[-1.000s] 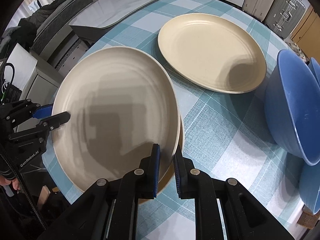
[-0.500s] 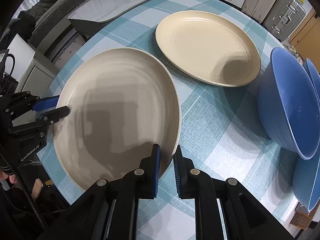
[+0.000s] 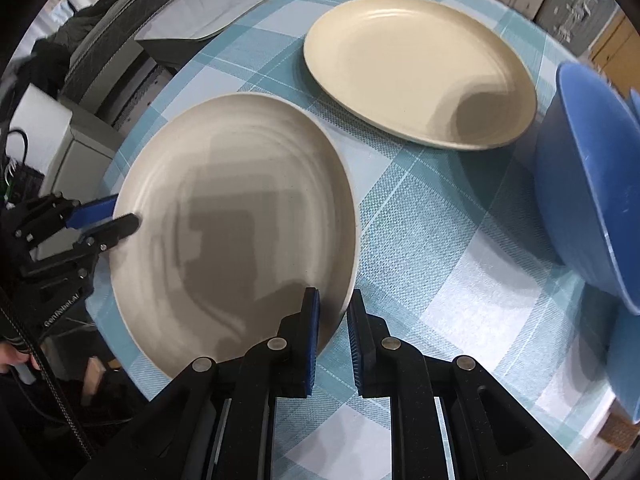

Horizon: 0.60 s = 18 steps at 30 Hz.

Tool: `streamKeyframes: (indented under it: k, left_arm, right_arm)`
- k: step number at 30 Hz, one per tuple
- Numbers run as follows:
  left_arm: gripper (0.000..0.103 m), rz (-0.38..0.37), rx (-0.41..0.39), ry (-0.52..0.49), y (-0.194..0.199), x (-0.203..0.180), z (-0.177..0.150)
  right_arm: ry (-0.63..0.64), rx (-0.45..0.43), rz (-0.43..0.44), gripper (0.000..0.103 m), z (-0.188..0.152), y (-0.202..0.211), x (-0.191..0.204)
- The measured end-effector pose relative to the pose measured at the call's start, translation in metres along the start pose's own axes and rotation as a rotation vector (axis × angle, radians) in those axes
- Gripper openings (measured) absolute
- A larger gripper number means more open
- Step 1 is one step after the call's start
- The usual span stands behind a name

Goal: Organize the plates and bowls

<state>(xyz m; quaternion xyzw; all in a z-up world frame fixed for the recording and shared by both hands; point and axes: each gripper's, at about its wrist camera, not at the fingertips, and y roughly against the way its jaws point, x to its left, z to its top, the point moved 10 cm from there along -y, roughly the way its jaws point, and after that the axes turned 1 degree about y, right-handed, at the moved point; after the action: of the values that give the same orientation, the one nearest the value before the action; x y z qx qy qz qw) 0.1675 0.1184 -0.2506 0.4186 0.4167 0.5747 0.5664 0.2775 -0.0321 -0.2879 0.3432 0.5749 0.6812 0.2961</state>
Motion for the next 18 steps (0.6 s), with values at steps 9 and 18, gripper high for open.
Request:
streamKeyframes:
  k: [9, 18]
  left_arm:
    - [0.022, -0.011, 0.006, 0.008, -0.002, -0.001, 0.001]
    - [0.023, -0.036, 0.002, 0.018, 0.000, 0.002, 0.000]
  right_arm:
    - [0.019, 0.025, -0.017, 0.014, 0.016, -0.009, 0.012]
    - [0.030, 0.011, -0.038, 0.016, 0.018, -0.017, 0.014]
